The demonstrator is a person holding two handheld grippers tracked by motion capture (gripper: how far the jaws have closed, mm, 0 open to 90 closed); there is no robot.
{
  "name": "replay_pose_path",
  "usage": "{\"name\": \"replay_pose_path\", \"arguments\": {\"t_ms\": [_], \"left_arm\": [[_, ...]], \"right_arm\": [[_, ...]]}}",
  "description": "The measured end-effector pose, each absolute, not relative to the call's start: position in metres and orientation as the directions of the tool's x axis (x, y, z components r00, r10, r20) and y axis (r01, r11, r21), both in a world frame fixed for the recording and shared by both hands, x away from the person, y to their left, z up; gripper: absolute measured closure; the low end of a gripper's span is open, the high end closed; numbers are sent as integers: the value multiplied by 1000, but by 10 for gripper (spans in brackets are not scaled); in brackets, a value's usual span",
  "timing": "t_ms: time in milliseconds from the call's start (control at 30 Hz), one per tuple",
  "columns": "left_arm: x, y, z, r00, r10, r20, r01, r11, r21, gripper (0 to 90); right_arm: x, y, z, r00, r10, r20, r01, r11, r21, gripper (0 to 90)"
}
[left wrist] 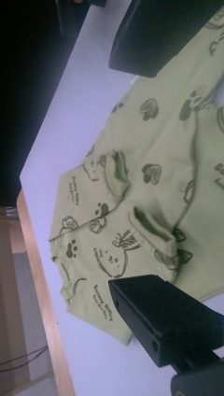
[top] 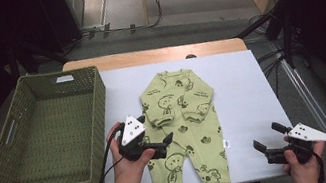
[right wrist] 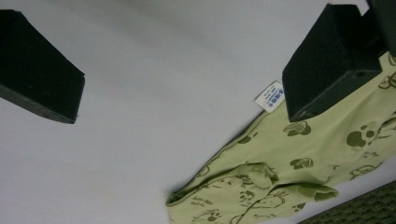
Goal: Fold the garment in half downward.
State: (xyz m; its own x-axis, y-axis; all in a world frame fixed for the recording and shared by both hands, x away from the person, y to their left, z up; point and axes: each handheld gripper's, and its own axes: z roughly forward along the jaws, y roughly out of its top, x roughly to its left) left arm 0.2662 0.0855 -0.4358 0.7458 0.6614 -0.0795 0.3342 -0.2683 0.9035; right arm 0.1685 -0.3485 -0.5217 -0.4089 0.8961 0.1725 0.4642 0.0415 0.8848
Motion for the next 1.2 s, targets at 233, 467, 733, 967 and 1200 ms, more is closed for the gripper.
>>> {"name": "replay_pose_path", "arguments": {"t_ms": [233, 467, 733, 967, 1200], "left_arm": [[290, 77, -433, 744, 662, -88, 341, -263, 903, 0], [316, 72, -436, 720, 685, -114, 378, -248, 892, 92], [342, 71, -442, 695, 707, -130, 415, -246, 876, 131], [365, 71, -447, 670, 731, -129, 438, -249, 864, 136], [390, 68, -453, 647, 751, -133, 470, -256, 844, 144]], "right_arm": [[169, -348, -522, -419, 892, 170, 459, 46, 887, 0], [169, -348, -522, -420, 891, 172, 459, 45, 887, 0], [169, -348, -522, -419, 890, 178, 461, 40, 886, 0], [170, -348, -522, -420, 891, 173, 460, 45, 887, 0], [170, -348, -523, -420, 890, 175, 461, 44, 886, 0]]}}
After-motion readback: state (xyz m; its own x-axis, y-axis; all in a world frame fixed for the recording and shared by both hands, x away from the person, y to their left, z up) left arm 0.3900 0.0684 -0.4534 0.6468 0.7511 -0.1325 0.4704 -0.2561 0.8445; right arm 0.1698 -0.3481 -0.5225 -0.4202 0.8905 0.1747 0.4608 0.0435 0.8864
